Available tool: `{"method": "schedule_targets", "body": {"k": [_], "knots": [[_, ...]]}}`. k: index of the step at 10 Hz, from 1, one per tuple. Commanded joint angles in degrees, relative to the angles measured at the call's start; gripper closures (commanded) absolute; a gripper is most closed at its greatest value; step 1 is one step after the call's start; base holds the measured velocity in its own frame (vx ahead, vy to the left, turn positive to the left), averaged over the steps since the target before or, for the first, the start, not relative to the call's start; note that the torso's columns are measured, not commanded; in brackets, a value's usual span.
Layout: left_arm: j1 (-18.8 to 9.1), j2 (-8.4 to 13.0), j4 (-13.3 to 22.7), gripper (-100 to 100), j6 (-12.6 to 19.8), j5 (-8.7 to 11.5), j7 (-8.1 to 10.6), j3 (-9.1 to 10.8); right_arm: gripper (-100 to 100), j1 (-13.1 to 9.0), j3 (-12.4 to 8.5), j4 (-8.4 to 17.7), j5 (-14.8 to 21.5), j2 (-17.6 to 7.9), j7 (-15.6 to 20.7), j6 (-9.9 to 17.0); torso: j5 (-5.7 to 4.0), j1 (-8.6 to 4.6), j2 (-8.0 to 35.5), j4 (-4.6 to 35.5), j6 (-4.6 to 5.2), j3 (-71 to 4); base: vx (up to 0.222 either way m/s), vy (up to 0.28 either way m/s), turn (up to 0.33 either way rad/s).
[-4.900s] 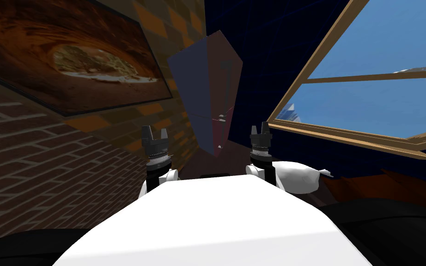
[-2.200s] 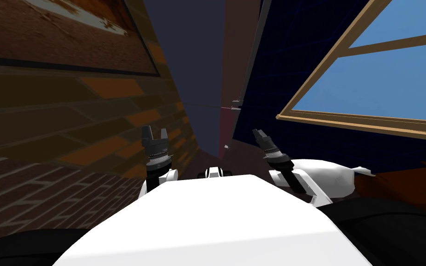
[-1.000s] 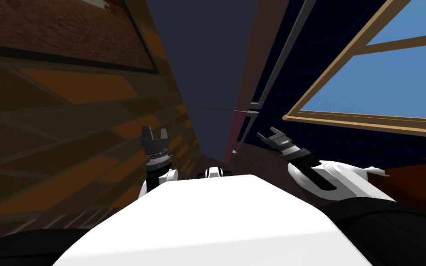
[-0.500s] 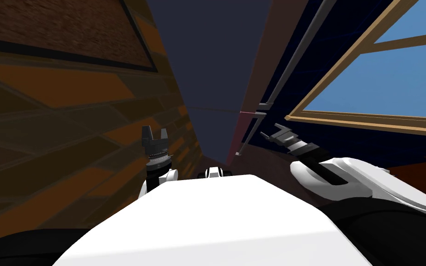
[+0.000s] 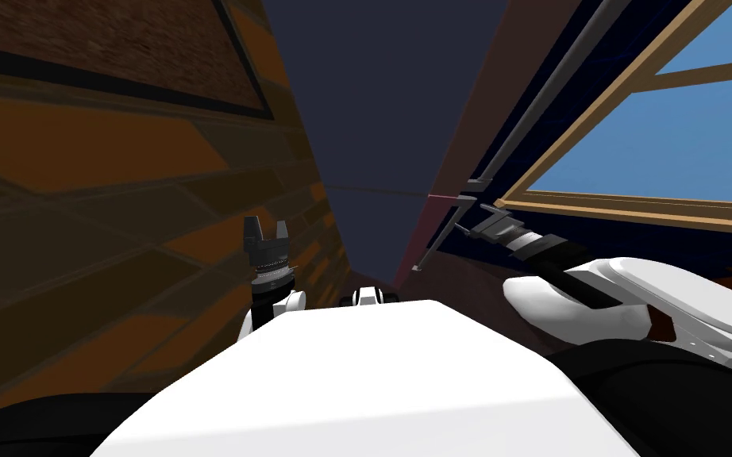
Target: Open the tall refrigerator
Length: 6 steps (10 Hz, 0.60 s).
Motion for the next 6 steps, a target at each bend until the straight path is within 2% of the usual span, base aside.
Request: {"method": "schedule_targets", "body": {"k": [1,3,4,6], "knots": [[0.0,0.0,0.0,0,0.0,0.0,0.0,0.0,-100,0.25,-1.92,1.26,2.31,-2.79,1.68,0.68,-0.01,-0.01,0.04,0.0,-0.01,0.02,0.068,0.072,-0.034],[-0.01,0.01,0.0,0,0.0,0.0,0.0,0.0,-100,0.28,-1.86,1.19,1.65,-2.41,1.15,0.42,0.0,0.0,0.1,0.01,-0.08,0.06,0.017,0.016,-0.01],[-0.01,0.01,0.0,0,0.0,0.0,0.0,0.01,100,0.28,-1.86,1.2,1.63,-2.39,1.14,0.44,0.0,0.01,0.09,0.01,-0.07,0.05,0.005,-0.006,-0.011],[-0.02,0.02,0.01,0,0.01,0.0,0.0,0.02,100,0.07,-1.75,0.51,1.43,-2.43,1.28,-0.13,0.04,-0.15,-0.06,-0.01,-0.19,-0.04,-0.013,-0.172,0.052]]}}
